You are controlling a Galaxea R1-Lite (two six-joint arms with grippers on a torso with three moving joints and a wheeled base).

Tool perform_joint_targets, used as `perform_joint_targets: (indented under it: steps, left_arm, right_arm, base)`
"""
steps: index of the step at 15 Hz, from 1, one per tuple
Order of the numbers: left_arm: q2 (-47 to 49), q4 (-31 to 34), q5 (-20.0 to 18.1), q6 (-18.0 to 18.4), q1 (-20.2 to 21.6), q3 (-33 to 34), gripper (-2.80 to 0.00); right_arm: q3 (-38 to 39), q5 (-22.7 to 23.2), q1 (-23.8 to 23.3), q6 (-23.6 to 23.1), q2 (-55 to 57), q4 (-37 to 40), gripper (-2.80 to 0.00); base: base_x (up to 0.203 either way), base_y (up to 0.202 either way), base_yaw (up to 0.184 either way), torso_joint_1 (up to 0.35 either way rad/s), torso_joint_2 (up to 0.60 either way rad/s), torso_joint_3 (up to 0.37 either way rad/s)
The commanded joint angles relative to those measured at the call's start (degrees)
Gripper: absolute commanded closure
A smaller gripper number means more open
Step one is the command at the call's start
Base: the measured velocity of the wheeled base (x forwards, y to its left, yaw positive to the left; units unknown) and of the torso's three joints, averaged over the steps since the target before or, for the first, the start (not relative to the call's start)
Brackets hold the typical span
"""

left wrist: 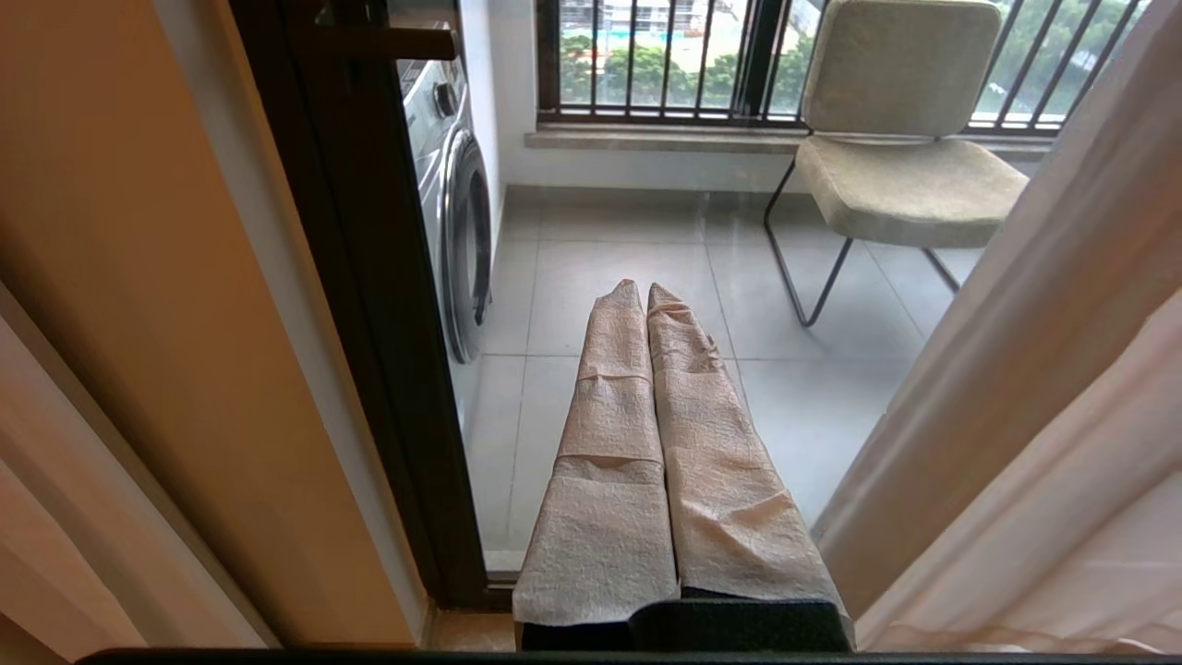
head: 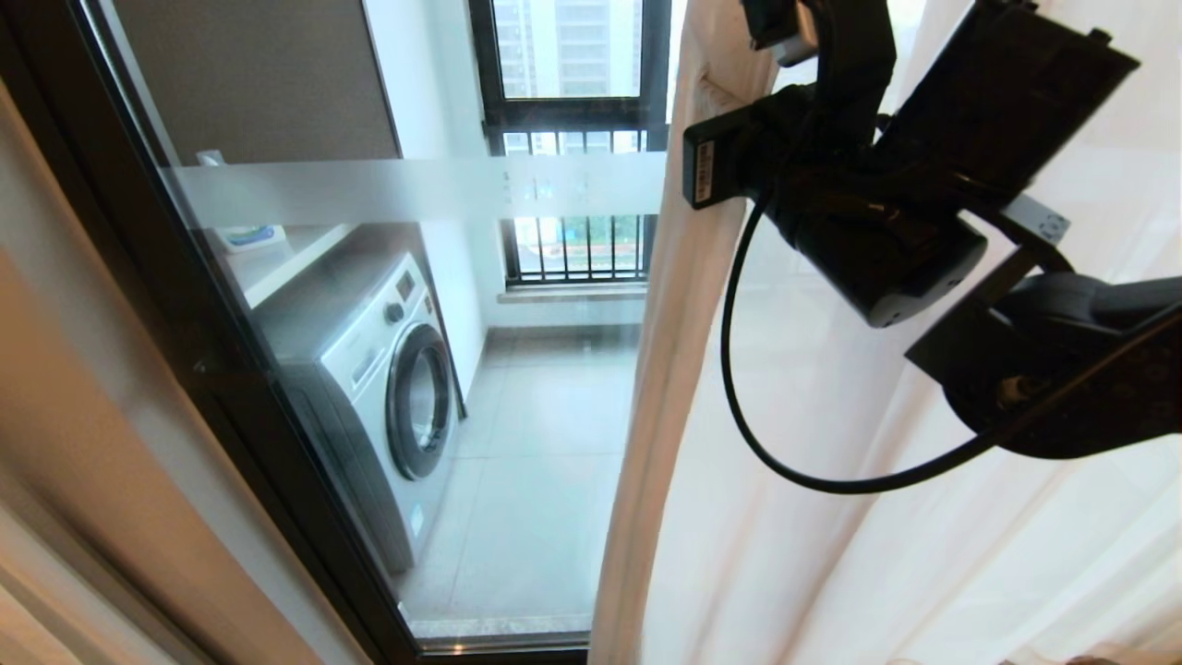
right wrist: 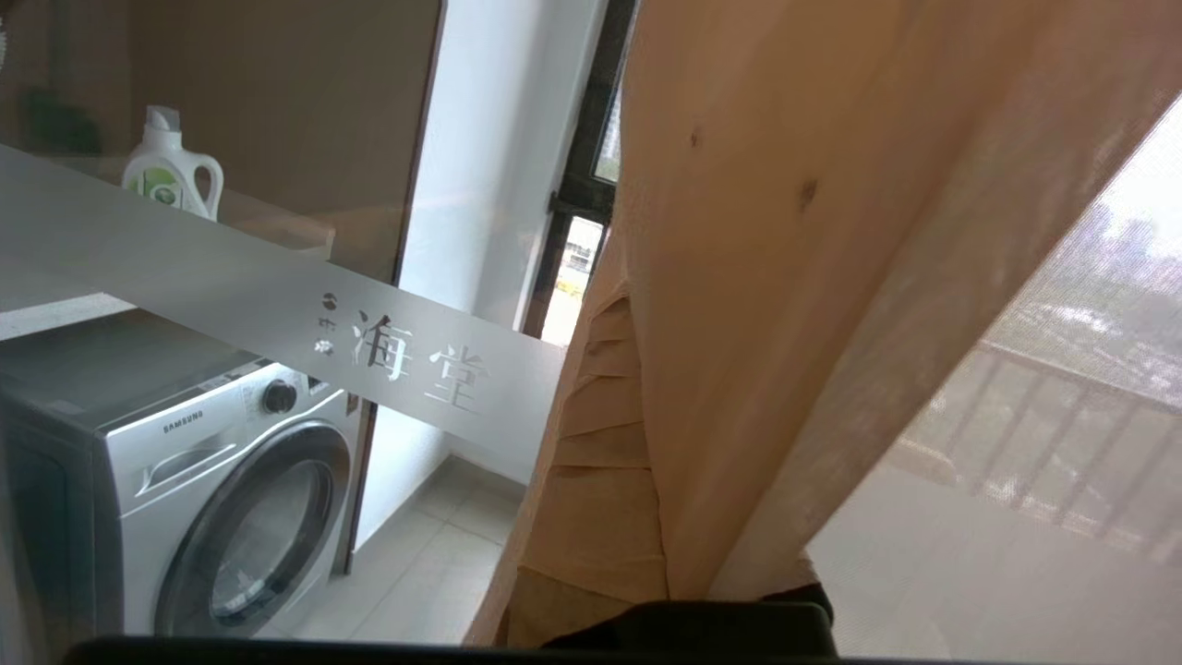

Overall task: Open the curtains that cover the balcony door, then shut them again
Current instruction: Close the inner curtains on both sides

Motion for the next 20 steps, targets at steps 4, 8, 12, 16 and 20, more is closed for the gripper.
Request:
perform_joint_targets:
  steps: [4,8,12,16,20]
  left_arm:
    - [0.0,0.0,0.0,0.0,0.0,0.0,0.0]
    - [0.0,0.0,0.0,-0.1,0.0,0.0,0.0]
    - [0.0,0.0,0.0,0.0,0.0,0.0,0.0]
    - [0.0,0.0,0.0,0.0,0.0,0.0,0.0]
    - [0.0,0.0,0.0,-0.1,0.0,0.0,0.0]
  right_arm:
    - [0.0,-1.4,-3.6,0.2,-2.8,-0.4,0.0]
    - [0.6,-1.2,-11.9,0.5,-6.0,-0.2,0.0]
    - [0.7,-1.1,-17.7,3.5,-7.4,-0.3,0.0]
    - [0.8,-1.1,-17.8,4.6,-7.4,-0.3,0.0]
    - [1.7,-1.1,-17.9,4.6,-7.8,-0.3,-2.8]
  base:
    - [0.0,0.0,0.0,0.0,0.0,0.0]
    - [0.0,0.0,0.0,0.0,0.0,0.0]
    - [0.0,0.0,0.0,0.0,0.0,0.0]
    - [0.0,0.0,0.0,0.0,0.0,0.0]
    - [0.0,0.0,0.0,0.0,0.0,0.0]
